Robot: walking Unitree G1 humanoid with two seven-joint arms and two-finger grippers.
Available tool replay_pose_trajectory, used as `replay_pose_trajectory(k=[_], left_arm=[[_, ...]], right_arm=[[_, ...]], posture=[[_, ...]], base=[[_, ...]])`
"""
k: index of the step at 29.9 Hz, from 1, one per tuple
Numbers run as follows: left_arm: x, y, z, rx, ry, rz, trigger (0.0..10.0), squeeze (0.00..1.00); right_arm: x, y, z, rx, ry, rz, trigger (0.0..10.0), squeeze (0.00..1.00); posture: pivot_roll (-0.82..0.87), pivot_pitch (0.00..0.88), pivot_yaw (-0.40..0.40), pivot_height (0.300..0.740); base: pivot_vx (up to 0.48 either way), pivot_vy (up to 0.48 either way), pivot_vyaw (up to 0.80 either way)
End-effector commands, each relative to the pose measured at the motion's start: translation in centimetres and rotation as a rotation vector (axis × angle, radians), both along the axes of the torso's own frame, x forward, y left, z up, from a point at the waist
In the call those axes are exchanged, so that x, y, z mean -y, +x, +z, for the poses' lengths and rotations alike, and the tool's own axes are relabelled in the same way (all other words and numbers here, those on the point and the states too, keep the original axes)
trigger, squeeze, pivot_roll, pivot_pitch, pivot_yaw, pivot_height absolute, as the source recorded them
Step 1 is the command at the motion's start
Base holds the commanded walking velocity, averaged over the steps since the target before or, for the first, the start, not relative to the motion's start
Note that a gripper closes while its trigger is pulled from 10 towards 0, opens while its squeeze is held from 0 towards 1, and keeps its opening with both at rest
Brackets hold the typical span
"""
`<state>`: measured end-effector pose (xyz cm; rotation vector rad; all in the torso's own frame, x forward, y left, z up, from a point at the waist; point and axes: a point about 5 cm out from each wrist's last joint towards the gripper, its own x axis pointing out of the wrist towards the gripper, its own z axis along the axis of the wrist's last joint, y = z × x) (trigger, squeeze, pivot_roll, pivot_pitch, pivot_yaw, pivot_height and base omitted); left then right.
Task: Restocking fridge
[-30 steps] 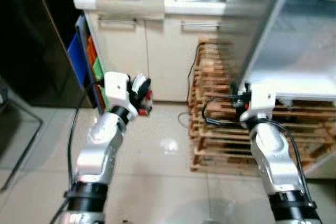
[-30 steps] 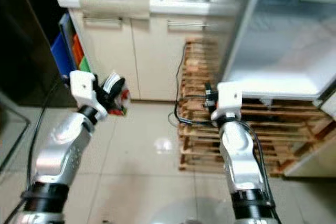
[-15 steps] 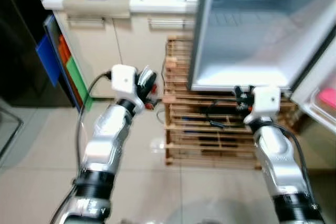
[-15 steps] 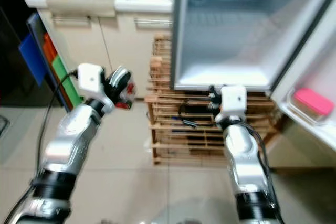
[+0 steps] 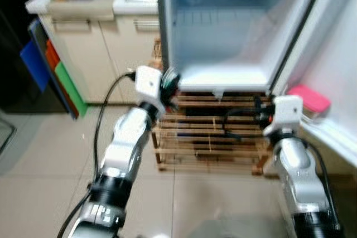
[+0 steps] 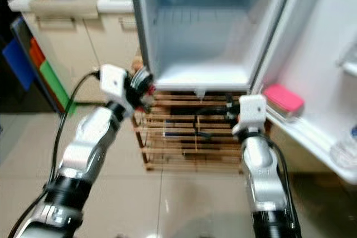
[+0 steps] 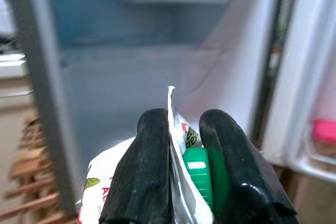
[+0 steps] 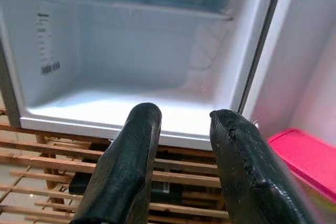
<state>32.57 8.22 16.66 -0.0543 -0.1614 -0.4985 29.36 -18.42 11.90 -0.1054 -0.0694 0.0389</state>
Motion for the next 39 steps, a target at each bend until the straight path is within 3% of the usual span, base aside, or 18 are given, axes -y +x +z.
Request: replay_pose_trajectory(k=[1, 6, 13, 23, 39], left_arm=[[-0.4, 0.1, 0.2, 0.021, 0.006, 0.018, 10.0, 0.00], [-0.6, 0.5, -0.1, -0.024, -0.024, 0.046, 10.0, 0.00], [-0.7, 0.7, -0.5, -0.063, -0.037, 0.059, 10.0, 0.00], [0.3, 1.5, 0.0, -0.054, 0.007, 0.011, 10.0, 0.00], [1.0, 1.7, 0.2, -0.056, -0.009, -0.011, 10.0, 0.00]], right_arm=[[-0.7, 0.4, 0.4, 0.009, 0.013, 0.032, 10.0, 0.00], [-1.8, 0.4, 0.2, -0.006, -0.007, 0.098, 10.0, 0.00], [-1.9, 0.1, 0.2, -0.001, 0.003, 0.096, 10.0, 0.00], [-1.7, 0.0, 0.0, -0.009, -0.004, 0.100, 10.0, 0.00], [-1.7, 0.1, 0.0, -0.014, -0.011, 0.111, 10.0, 0.00]], posture=[[-0.15, 0.000, 0.025, 0.740], [-0.16, 0.000, 0.036, 0.724], [-0.16, 0.000, 0.043, 0.720], [-0.16, 0.009, 0.033, 0.720], [-0.17, 0.003, 0.025, 0.720]], base=[[0.000, 0.000, 0.00], [0.000, 0.000, -0.50], [0.077, 0.000, -0.07], [0.446, 0.000, 0.00], [0.463, 0.000, 0.00]])
